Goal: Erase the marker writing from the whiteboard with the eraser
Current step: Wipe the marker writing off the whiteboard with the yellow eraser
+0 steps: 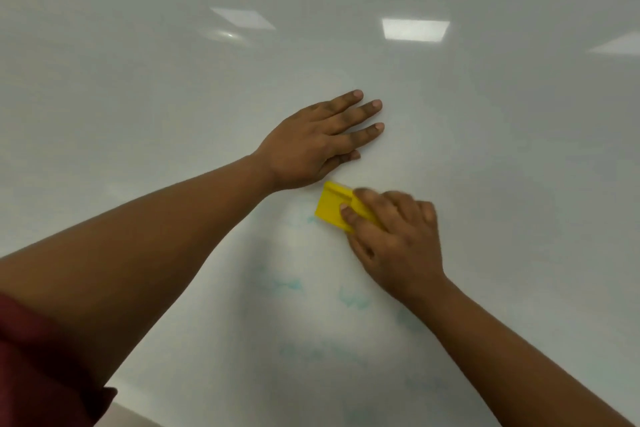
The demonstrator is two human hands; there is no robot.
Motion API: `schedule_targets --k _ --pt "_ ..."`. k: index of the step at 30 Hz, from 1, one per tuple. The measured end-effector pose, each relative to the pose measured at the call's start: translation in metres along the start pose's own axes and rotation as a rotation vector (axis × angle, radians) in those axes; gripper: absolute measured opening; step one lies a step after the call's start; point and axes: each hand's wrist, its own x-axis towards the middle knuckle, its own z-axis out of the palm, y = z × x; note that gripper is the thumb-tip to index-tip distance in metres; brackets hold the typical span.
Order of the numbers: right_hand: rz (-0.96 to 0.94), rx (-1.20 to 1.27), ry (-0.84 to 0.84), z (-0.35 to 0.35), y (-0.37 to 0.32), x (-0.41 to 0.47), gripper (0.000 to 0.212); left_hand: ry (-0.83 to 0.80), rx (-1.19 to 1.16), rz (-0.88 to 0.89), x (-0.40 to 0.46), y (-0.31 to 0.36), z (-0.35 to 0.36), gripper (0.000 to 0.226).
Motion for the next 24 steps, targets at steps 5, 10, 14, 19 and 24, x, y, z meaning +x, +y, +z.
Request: schedule_targets --k 5,10,14,19,24 --pt "-0.096 0.053 -0.066 0.009 -0.038 -0.02 0.02 0.004 -0.019 0.007 -0.027 -0.012 0.0 0.043" --pt "0.053 -0.038 0.038 0.022 -0.027 0.03 0.02 -0.012 -0.029 0.044 -0.049 -0.044 -0.003 0.047" --pt "-0.038 0.024 0.005 0.034 -0.057 0.016 0.019 -0.003 -0.009 0.028 -0.061 -0.056 -0.001 0.046" --pt "-0.036 0.008 -0.006 0.044 -0.059 0.031 0.019 -0.001 0.032 0.112 -0.072 -0.081 -0.01 0.044" --pt "-0.034 0.043 -0.01 0.06 -0.092 0.045 0.016 0.078 0.087 -0.016 -0.088 -0.09 -0.008 0.043"
